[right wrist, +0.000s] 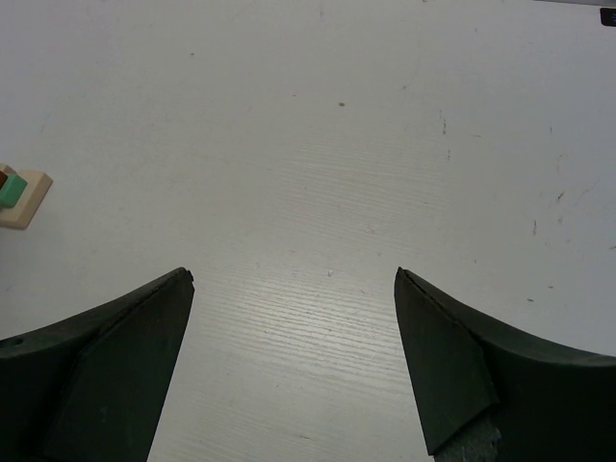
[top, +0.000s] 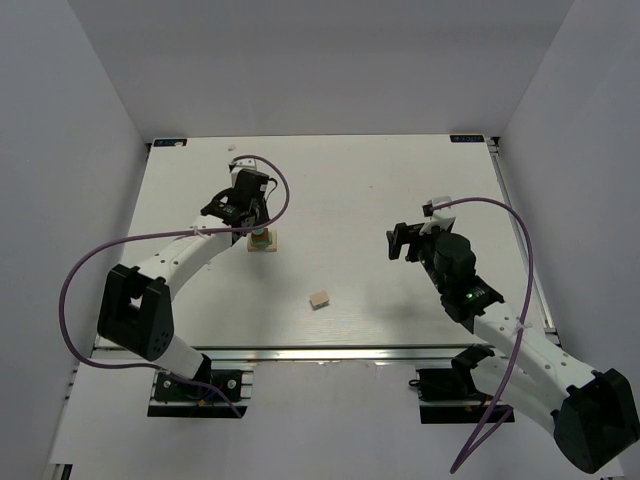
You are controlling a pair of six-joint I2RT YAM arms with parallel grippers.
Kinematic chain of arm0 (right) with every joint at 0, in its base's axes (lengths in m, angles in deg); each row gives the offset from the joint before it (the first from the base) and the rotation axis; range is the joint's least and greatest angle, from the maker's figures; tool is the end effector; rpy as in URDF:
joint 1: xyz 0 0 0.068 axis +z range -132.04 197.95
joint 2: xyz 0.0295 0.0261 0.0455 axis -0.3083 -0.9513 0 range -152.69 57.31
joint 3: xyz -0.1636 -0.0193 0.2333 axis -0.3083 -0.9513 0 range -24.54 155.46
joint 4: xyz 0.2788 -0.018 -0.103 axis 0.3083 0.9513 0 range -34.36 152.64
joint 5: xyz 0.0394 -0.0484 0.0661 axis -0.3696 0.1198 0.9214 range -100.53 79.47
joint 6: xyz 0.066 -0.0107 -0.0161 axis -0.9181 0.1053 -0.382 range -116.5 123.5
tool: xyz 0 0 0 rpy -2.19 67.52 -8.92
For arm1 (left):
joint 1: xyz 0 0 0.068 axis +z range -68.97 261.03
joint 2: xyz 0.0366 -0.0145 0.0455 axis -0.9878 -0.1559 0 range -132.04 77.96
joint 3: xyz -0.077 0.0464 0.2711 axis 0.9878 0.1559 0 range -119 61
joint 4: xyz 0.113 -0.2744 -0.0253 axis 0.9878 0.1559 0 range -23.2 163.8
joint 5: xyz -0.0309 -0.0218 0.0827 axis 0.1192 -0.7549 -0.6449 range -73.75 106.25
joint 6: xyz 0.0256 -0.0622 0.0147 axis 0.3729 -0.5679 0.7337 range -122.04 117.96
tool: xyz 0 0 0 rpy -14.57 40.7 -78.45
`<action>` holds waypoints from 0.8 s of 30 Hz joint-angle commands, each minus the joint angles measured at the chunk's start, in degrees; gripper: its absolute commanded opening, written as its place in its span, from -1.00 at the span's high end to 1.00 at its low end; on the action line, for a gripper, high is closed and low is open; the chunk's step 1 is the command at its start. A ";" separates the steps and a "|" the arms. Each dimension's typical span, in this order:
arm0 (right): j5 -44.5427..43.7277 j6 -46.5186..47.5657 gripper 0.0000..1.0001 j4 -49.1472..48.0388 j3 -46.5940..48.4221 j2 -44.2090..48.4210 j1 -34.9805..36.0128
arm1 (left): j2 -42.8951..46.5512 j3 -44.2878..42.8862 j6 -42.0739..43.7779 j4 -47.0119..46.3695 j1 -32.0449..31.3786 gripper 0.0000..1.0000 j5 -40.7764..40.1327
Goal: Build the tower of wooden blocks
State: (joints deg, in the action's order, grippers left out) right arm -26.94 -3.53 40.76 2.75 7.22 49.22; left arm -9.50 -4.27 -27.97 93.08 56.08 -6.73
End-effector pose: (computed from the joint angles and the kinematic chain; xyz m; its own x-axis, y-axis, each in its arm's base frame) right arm 0.2242 0.1178 0.2541 -0.1486 0.0471 -0.9878 -0.2423 0.9667 0.0826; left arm 0.3500 -0.1389 0.2452 -0.6776 -0.1288 -0.7241 -0.1585 0.9870 -0.0272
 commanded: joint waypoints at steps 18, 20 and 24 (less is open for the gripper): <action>-1.44 0.70 -0.79 -1.21 -0.13 -0.01 0.29 | -0.43 -0.47 0.88 -0.71 0.25 1.00 0.66; -1.44 0.79 -0.79 -1.21 -0.04 -0.01 0.29 | -0.34 -0.38 0.89 -0.80 0.25 1.00 0.83; -1.44 0.70 -0.79 -1.12 -0.04 0.08 0.29 | -0.69 -0.38 0.97 -0.44 0.25 1.00 0.75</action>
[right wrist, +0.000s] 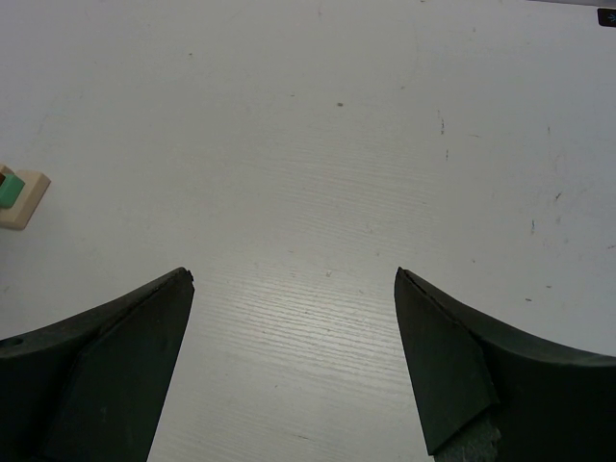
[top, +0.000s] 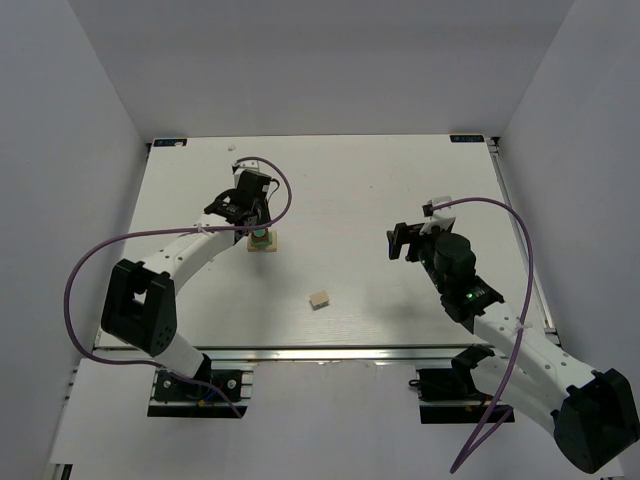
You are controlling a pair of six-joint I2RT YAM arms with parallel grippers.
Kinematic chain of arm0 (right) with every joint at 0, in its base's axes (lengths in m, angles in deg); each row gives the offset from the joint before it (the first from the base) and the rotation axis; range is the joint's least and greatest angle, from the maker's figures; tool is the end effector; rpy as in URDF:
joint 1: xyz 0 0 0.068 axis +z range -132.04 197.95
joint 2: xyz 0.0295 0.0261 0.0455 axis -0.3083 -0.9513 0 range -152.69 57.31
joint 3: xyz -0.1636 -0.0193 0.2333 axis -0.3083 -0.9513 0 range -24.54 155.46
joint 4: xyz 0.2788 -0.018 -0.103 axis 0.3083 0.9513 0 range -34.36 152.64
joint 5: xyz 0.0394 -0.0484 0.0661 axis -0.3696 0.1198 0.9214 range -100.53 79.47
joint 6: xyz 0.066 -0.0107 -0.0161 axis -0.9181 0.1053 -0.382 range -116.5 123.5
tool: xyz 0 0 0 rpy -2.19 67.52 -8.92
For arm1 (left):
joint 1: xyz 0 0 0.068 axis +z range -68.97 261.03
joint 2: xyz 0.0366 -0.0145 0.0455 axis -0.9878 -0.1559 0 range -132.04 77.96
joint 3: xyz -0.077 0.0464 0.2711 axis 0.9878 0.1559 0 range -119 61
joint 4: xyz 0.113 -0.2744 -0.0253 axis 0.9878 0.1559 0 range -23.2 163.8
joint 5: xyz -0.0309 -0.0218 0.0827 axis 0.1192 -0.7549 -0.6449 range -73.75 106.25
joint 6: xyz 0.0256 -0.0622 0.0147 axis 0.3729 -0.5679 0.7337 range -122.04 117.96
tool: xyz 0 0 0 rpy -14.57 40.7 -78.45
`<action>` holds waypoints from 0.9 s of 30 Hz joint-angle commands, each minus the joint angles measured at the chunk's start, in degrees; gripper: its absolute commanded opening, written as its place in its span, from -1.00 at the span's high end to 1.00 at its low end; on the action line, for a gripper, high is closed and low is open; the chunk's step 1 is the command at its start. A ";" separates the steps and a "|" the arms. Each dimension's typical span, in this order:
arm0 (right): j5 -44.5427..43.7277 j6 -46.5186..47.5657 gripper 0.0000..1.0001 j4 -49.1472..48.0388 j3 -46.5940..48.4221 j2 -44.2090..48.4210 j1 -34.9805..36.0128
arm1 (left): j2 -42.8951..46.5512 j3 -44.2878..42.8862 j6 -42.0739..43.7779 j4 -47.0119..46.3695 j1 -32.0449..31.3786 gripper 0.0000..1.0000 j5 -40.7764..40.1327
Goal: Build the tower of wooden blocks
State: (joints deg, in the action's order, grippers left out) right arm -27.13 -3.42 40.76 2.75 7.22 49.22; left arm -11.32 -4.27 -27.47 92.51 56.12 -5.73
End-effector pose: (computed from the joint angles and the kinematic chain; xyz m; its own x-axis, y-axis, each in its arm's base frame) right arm 0.2242 0.1177 0.2541 -0.1477 0.0454 -0.9880 -0.2394 0.9676 0.0802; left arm 0.3544 -0.1416 0.2344 -0.6983 -0.1148 -0.7065 -0.1425 0.9896 -0.0199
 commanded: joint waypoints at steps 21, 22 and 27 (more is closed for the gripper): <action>-0.28 1.29 -0.79 -0.86 -0.13 0.60 0.37 | 0.59 -0.20 0.47 -0.14 0.21 0.92 -1.23; -0.19 1.29 -0.79 -0.86 -0.13 0.60 0.37 | 0.68 -0.12 0.56 -0.31 0.21 0.91 -1.05; 0.08 1.47 -0.79 -0.86 -0.22 0.60 0.37 | 0.86 0.06 0.65 -0.58 0.21 0.80 -0.61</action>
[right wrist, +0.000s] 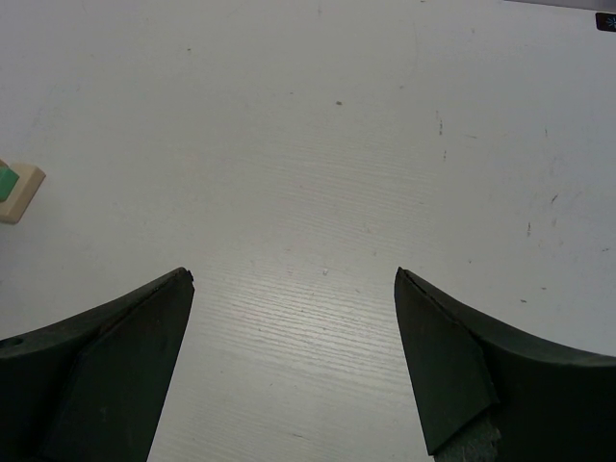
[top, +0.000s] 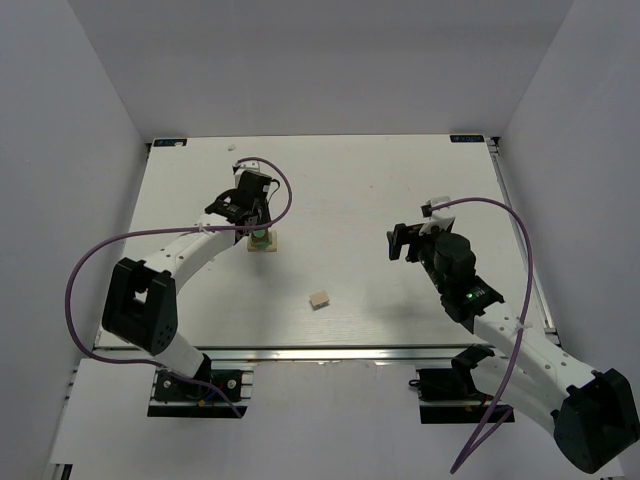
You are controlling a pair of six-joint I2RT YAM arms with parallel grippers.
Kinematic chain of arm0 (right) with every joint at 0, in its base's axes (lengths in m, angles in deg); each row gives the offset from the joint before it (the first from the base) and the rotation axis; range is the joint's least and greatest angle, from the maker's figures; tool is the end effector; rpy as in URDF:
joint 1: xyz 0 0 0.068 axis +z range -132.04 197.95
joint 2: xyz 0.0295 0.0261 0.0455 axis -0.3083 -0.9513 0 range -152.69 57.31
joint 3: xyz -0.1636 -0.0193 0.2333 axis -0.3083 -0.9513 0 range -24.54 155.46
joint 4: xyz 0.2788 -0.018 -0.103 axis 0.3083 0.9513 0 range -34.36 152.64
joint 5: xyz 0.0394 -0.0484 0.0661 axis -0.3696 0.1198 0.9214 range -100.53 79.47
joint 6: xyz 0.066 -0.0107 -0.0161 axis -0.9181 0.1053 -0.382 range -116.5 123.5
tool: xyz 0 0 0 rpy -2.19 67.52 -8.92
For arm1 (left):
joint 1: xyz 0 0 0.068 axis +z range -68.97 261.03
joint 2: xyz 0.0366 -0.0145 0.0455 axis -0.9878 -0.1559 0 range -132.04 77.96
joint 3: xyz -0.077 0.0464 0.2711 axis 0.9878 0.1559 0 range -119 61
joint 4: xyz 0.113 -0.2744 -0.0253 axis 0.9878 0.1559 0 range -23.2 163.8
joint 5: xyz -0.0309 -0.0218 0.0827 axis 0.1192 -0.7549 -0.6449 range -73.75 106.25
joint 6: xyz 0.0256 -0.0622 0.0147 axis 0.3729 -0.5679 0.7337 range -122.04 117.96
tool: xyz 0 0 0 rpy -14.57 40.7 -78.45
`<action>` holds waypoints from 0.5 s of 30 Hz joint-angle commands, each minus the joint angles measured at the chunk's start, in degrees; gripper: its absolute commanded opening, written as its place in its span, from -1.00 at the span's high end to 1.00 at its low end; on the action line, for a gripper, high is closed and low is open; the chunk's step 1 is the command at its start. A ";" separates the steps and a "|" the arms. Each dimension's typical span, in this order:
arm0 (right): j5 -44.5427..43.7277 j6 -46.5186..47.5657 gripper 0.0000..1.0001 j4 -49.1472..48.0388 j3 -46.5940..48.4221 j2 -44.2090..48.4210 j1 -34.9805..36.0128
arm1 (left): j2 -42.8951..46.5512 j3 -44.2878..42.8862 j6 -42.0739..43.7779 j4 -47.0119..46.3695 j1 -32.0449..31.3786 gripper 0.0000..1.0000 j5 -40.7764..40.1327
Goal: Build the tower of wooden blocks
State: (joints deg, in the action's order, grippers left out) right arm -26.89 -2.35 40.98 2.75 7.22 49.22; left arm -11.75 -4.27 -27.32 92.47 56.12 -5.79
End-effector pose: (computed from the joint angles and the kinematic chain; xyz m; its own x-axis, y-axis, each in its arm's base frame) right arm 0.2241 0.1178 0.2536 -0.1469 0.0252 -0.9888 -0.2459 0.9674 0.0612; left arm 0.3553 -0.1420 0.2317 -0.7027 -0.1101 -0.7029 -0.1414 0.9899 -0.0136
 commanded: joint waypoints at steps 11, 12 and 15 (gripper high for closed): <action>0.19 0.66 -0.79 -0.90 -0.22 0.78 0.37 | 1.73 0.41 0.67 -0.53 0.21 0.59 -0.19; 0.28 0.75 -0.79 -0.81 -0.22 0.78 0.37 | 1.82 0.50 0.67 -0.36 0.21 0.59 -0.19; 0.28 0.84 -0.79 -0.90 -0.22 0.87 0.37 | 1.91 0.41 0.67 -0.18 0.21 0.53 -0.37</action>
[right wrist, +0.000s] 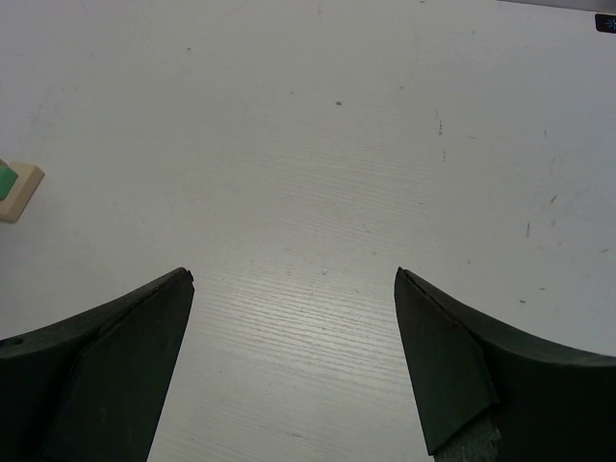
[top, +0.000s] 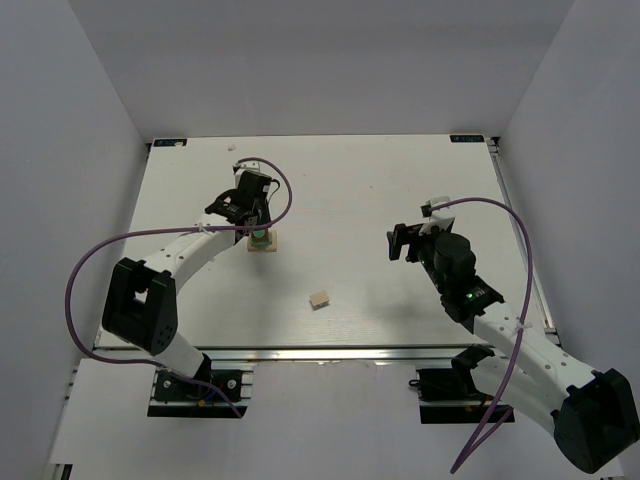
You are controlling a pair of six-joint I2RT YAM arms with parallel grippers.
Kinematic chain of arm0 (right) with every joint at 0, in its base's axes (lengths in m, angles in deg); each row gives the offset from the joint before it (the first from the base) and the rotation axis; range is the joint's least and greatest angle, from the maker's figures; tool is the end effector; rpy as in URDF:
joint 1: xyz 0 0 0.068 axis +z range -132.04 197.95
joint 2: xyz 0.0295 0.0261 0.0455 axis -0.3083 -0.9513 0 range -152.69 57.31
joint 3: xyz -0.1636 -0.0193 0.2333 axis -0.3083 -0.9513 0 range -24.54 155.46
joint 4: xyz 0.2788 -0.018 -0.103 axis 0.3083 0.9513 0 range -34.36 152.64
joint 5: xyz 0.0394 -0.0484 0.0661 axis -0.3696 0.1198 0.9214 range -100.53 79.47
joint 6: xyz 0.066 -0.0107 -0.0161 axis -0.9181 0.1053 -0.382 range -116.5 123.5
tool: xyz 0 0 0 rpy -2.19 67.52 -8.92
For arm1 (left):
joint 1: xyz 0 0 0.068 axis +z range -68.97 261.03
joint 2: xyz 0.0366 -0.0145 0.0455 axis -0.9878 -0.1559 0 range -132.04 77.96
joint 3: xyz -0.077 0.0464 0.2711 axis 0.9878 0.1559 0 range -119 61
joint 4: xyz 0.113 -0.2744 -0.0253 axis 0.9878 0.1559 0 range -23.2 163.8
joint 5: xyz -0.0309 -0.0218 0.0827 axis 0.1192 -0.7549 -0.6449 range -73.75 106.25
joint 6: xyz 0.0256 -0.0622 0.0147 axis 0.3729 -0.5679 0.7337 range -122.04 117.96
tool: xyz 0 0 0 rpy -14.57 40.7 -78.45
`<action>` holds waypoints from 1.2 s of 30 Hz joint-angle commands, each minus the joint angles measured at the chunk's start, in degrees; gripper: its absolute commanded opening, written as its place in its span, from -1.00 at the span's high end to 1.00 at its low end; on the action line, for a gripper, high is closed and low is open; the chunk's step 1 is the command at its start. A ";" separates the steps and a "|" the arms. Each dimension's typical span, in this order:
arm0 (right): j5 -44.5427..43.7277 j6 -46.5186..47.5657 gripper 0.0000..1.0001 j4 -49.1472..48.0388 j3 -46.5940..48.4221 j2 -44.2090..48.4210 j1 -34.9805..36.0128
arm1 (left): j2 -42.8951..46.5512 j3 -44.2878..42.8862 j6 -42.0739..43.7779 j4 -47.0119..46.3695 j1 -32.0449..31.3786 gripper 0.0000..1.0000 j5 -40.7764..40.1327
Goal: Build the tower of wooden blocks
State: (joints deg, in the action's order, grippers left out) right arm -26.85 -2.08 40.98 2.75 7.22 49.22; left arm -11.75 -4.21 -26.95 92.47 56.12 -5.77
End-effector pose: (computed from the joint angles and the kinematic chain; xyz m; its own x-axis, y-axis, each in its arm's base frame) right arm 0.2241 0.1179 0.2536 -0.1458 0.0207 -0.9891 -0.2473 0.9673 0.0566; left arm 0.3552 -0.1419 0.2313 -0.7044 -0.1034 -0.7022 -0.1367 0.9906 -0.0088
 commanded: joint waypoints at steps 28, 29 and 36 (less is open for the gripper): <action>1.90 1.10 -0.79 -0.72 -0.13 0.96 0.29 | 3.84 0.88 1.17 -1.94 0.21 0.32 0.31; 1.90 1.10 -0.79 -0.64 -0.22 0.95 0.37 | 3.84 0.79 1.00 -1.85 0.21 0.32 0.05; 1.90 1.10 -0.79 -0.55 -0.31 1.57 0.29 | 2.96 1.14 1.18 -1.94 0.21 0.32 0.22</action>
State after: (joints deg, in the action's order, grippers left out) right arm -25.30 -1.84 41.92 2.75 7.59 49.22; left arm -10.97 -3.35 -26.09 91.64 56.12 -5.60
